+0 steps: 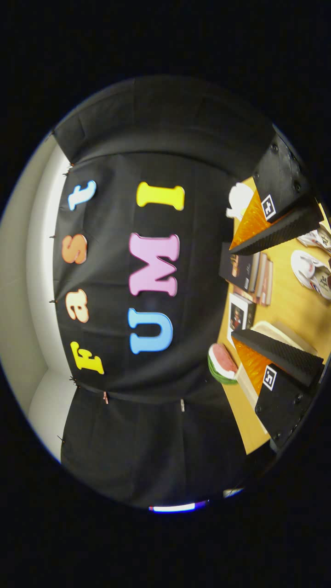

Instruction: Open the storage box then place both shoes into the box .Put the left shoe in first, then the right shoe, with the right side of both shoes facing outward in a uniform manner.

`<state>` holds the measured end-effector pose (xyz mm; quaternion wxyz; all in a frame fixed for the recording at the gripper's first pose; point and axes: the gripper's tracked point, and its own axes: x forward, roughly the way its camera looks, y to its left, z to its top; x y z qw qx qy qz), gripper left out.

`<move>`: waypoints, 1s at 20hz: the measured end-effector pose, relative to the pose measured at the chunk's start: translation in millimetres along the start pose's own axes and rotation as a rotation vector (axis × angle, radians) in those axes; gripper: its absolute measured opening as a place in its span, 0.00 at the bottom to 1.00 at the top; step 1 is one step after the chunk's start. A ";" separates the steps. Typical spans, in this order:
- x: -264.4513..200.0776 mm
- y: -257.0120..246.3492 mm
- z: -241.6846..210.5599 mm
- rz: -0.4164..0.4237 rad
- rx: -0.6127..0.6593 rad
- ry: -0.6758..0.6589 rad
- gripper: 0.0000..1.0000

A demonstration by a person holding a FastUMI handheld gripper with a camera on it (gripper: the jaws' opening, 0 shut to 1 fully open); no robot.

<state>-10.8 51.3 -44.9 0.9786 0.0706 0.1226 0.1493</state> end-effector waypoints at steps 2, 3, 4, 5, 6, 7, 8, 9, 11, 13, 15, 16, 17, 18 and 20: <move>2.7 11.6 -9.5 0.075 0.101 0.047 0.98; 4.5 15.8 -16.4 0.107 0.154 0.075 0.98; 6.7 18.7 -25.0 0.133 0.201 0.111 0.98; 12.5 23.0 -35.3 0.161 0.247 0.153 0.98; 15.1 29.1 -46.2 0.198 0.296 0.199 0.98; 18.7 35.9 -58.5 0.239 0.353 0.256 0.98; 21.8 42.3 -69.3 0.272 0.404 0.313 0.98; 25.4 44.8 -81.4 0.299 0.460 0.371 0.98; 31.6 51.1 -106.5 0.342 0.572 0.477 0.98; 38.0 59.8 -129.5 0.376 0.670 0.563 0.98; 45.0 67.0 -152.1 0.405 0.729 0.630 0.98; 48.8 71.9 -164.0 0.417 0.750 0.663 0.98; 50.6 77.8 -174.2 0.427 0.769 0.695 0.98; 53.3 84.0 -183.8 0.440 0.790 0.727 0.98; 64.6 92.9 -197.7 0.470 0.844 0.765 0.98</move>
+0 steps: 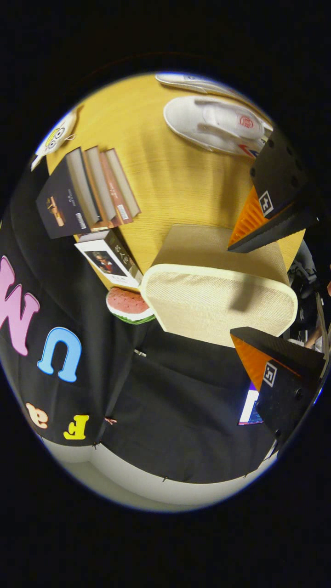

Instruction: Open the storage box then place both shoes into the box .Put the left shoe in first, then the right shoe, with the right side of both shoes facing outward in a uniform manner.

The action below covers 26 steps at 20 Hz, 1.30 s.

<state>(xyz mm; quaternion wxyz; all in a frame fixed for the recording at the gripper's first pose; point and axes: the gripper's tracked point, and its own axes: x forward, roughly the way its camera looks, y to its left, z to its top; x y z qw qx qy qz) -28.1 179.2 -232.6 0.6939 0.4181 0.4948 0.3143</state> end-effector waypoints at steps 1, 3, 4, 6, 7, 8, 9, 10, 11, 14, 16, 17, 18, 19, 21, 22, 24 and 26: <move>4.0 0.6 -2.7 0.025 0.029 0.016 0.98; 10.7 8.3 -6.1 0.082 0.095 0.042 0.98; 14.7 12.5 -7.0 0.108 0.123 0.055 0.98; 13.1 10.6 -2.3 0.118 0.148 0.049 0.69; 15.2 15.7 -1.3 0.136 0.149 0.046 0.54; 12.4 15.7 2.9 0.134 0.150 0.023 0.40; 7.8 17.2 10.8 0.130 0.152 -0.006 0.26; 5.4 19.8 16.6 0.133 0.140 -0.028 0.11; -0.8 28.5 13.0 0.146 0.128 -0.025 0.07; -7.2 55.3 13.5 0.171 0.076 -0.030 0.06; -12.9 81.7 20.5 0.190 0.042 -0.058 0.07; -14.4 95.8 23.0 0.192 0.025 -0.072 0.06; -13.4 108.6 25.2 0.189 0.000 -0.082 0.06; -13.5 122.9 24.6 0.186 -0.028 -0.088 0.07; -7.6 154.0 22.1 0.191 -0.081 -0.098 0.08; -1.9 169.0 22.8 0.197 -0.096 -0.103 0.08; 10.6 197.4 20.5 0.212 -0.132 -0.102 0.09; 27.0 218.0 18.1 0.221 -0.159 -0.099 0.10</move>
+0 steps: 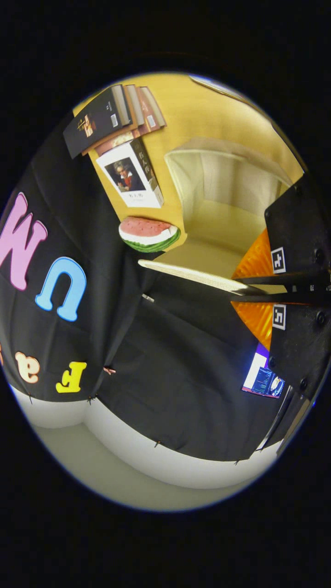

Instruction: Open the storage box then place both shoes into the box .Put the left shoe in first, then the right shoe, with the right side of both shoes facing outward in a uniform manner.

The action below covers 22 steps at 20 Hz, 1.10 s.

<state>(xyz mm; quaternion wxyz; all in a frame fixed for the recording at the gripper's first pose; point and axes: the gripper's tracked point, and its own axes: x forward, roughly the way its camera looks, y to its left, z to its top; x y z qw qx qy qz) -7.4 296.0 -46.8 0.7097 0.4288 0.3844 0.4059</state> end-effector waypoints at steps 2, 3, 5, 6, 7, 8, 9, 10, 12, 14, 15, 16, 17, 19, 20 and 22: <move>20.4 17.3 -5.2 0.007 -0.008 0.004 0.11; 29.3 24.1 -7.1 0.011 -0.009 0.007 0.11; 48.9 36.8 -13.6 0.016 -0.015 0.016 0.11; 59.3 41.9 -17.2 0.014 -0.025 0.023 0.11; 69.9 46.5 -21.9 0.012 -0.036 0.030 0.11; 81.8 51.0 -26.5 0.011 -0.042 0.037 0.11; 93.2 54.7 -31.3 0.005 -0.046 0.044 0.11; 103.8 58.8 -35.7 -0.002 -0.051 0.049 0.11; 126.6 61.0 -47.1 -0.018 -0.060 0.068 0.11; 141.7 66.7 -59.1 -0.031 -0.065 0.093 0.11; 154.0 68.3 -66.4 -0.029 -0.072 0.106 0.25; 158.8 69.8 -72.0 -0.027 -0.084 0.118 0.39; 159.7 70.1 -77.3 -0.031 -0.099 0.128 0.53; 151.1 69.8 -80.1 -0.028 -0.127 0.130 0.76; 140.8 67.5 -75.6 -0.029 -0.139 0.123 0.76; 108.7 60.0 -57.1 -0.032 -0.151 0.082 0.76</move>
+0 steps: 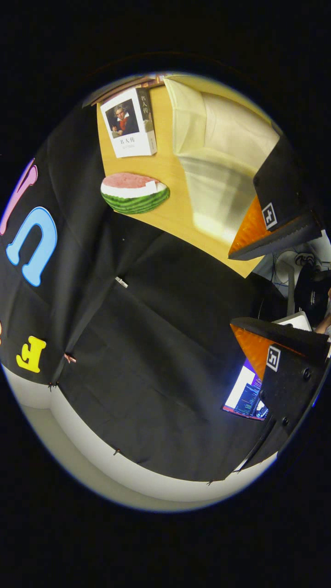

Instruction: Open the storage box then place both shoes into the box .Put the left shoe in first, then the right shoe, with the right side of both shoes facing outward in a uniform manner.

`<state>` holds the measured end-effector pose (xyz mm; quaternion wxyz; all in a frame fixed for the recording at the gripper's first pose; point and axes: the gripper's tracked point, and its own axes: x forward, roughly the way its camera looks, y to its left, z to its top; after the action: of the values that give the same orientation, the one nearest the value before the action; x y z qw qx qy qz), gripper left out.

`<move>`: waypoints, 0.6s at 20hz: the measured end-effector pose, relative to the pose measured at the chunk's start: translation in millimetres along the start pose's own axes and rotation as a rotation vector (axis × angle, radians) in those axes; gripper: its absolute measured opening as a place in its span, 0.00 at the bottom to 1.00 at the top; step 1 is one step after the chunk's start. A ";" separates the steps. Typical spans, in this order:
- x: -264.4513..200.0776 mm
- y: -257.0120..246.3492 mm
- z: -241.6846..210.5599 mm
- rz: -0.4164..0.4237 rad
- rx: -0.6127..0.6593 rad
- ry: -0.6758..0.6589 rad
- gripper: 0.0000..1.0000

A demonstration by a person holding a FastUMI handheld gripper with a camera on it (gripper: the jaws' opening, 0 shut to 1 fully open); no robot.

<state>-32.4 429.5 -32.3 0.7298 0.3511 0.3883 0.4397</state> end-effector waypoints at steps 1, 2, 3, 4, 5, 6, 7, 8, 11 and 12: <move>-21.5 -8.8 11.0 -0.011 0.001 -0.031 0.76; -45.1 -18.7 22.1 -0.026 0.008 -0.065 0.76; -71.4 -27.9 33.1 -0.052 0.012 -0.106 0.76; -97.0 -40.5 45.7 -0.088 0.005 -0.157 0.76; -124.9 -56.5 54.9 -0.143 -0.013 -0.197 0.76; -154.7 -74.6 60.8 -0.207 -0.041 -0.228 0.76; -186.3 -96.5 60.8 -0.291 -0.073 -0.251 0.76; -216.4 -121.9 58.5 -0.384 -0.105 -0.266 0.76; -298.3 -194.2 37.2 -0.646 -0.177 -0.268 0.76; -325.0 -224.3 19.7 -0.741 -0.188 -0.231 0.76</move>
<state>-33.7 46.7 -131.0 0.9068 0.1660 0.3622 0.1380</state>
